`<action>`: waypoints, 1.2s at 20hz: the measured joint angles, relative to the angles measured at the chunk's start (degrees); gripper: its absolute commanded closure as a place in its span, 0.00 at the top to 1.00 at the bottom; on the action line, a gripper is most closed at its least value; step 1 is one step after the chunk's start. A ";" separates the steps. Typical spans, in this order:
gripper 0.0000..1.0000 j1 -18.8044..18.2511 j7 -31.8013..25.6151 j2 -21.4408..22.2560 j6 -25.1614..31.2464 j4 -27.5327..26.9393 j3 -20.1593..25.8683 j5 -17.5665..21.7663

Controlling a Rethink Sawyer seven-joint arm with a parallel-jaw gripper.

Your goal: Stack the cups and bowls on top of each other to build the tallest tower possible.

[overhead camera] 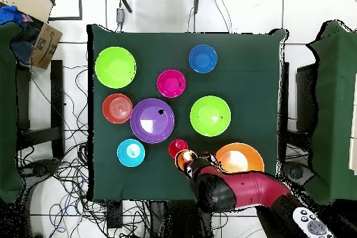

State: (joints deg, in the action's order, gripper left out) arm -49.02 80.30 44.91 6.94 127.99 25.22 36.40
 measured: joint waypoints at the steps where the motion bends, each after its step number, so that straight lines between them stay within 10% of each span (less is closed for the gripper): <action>1: 0.00 0.04 0.00 -0.02 0.00 0.02 -0.07 0.04; 24: 0.00 5.11 0.00 -4.59 -4.42 0.19 -3.27 0.31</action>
State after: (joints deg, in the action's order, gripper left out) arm -43.91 80.30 40.33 2.53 128.18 21.95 36.70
